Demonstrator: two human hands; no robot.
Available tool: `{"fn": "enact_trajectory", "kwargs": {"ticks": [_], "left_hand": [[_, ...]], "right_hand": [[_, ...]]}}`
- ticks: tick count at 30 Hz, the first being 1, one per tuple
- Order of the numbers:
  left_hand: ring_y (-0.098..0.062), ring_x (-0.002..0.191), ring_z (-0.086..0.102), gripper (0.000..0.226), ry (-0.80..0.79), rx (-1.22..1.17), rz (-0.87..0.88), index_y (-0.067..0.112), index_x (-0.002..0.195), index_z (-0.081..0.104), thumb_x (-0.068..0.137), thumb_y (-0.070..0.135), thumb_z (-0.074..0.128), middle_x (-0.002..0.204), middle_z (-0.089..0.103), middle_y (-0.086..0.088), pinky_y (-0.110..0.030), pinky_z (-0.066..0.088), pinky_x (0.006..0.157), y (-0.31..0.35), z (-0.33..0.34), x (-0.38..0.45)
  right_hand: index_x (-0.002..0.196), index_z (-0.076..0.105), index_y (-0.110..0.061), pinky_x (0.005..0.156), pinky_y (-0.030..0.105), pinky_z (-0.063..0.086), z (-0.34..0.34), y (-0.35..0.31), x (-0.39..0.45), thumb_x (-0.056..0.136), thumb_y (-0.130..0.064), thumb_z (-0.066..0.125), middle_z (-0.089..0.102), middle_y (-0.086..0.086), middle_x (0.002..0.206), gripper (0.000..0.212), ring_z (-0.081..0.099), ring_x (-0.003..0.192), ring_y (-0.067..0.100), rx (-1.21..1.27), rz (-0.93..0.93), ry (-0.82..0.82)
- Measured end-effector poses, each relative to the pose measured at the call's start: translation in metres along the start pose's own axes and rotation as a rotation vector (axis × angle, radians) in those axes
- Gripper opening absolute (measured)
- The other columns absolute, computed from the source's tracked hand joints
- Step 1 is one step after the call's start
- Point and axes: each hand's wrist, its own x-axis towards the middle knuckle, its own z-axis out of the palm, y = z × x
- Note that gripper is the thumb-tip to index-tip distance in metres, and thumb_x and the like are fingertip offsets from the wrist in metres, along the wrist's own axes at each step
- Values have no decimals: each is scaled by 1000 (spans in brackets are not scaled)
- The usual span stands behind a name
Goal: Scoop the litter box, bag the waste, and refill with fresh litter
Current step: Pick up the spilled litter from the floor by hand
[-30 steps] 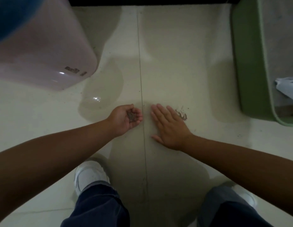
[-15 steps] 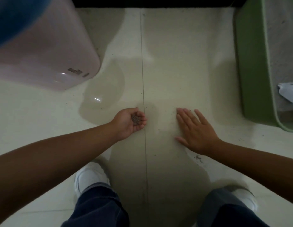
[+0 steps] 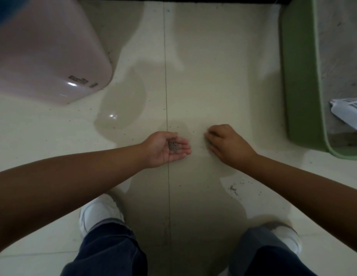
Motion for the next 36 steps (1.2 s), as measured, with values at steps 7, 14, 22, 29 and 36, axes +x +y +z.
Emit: {"fn": "enact_trajectory", "kwargs": {"ticks": [7, 14, 22, 29, 36], "left_hand": [[-15, 50, 68, 40, 22, -25, 14, -2, 77, 58, 100, 17, 30, 54, 68, -10, -22, 56, 53, 6, -2, 1], [-7, 33, 57, 38, 190, 27, 134, 4, 65, 52, 98, 15, 36, 38, 58, 0, -13, 46, 38, 0, 1, 3], [-6, 31, 56, 38, 201, 23, 147, 6, 62, 50, 97, 15, 37, 37, 57, 0, -12, 44, 36, 1, 0, 3], [-7, 33, 57, 39, 137, 17, 114, 4, 64, 52, 98, 15, 36, 38, 58, -1, -13, 46, 38, 1, 4, 7], [-9, 36, 59, 38, 65, 25, 49, 2, 67, 53, 97, 17, 35, 41, 60, -4, -14, 48, 40, -1, 11, 5]], "right_hand": [[78, 68, 5, 48, 21, 52, -9, 0, -13, 79, -14, 37, 66, 13, 77, 36, 63, 64, 27, -23, -54, -38], [119, 58, 1, 104, 38, 43, -1, -17, 12, 99, -39, 12, 60, 18, 123, 63, 56, 115, 31, 165, -24, 50], [97, 59, 1, 80, 26, 36, -10, -8, 17, 95, -14, 42, 61, 15, 97, 23, 59, 90, 31, 30, -121, -6], [83, 71, 3, 56, 29, 57, -7, 18, -16, 80, -21, 43, 68, 15, 80, 37, 66, 68, 30, -5, -185, -79], [79, 71, 2, 46, 18, 51, -10, 10, -4, 82, -15, 48, 66, 11, 71, 29, 65, 62, 25, 88, -156, 1]]}}
